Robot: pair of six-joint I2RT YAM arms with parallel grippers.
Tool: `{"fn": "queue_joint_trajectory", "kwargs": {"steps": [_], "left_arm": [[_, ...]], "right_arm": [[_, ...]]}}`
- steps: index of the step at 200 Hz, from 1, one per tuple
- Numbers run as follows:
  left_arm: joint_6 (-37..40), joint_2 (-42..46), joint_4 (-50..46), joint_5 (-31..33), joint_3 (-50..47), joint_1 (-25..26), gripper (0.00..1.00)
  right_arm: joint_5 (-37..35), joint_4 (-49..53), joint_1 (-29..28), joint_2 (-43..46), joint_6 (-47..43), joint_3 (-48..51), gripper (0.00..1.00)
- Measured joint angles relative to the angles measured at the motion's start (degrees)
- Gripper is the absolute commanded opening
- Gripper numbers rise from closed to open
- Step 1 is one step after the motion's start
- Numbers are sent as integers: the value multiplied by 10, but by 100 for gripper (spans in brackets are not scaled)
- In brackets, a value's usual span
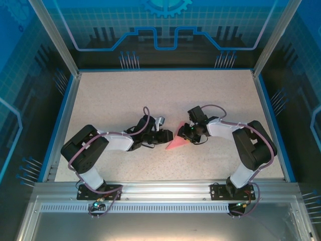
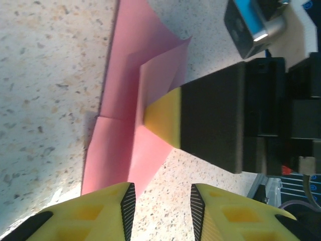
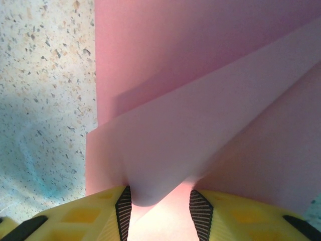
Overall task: Fold a paper plane with a square sheet of paper (pick it up from the middle)
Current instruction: Fourth fold the wing at the center of the table.
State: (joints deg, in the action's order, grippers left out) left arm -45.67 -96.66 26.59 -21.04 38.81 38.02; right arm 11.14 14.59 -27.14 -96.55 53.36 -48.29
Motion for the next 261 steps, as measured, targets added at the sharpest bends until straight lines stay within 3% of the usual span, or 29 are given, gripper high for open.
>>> {"fn": "queue_joint_trajectory", "kwargs": {"steps": [133,261], "left_arm": [[41,-68,-37,-10,56,0,38],[53,-129,-57,-104,99,-8,24]], "right_arm": [[-2,39,-3,-22,0,-31,45],[-2,44,-2,-26,7,-35,44]]}}
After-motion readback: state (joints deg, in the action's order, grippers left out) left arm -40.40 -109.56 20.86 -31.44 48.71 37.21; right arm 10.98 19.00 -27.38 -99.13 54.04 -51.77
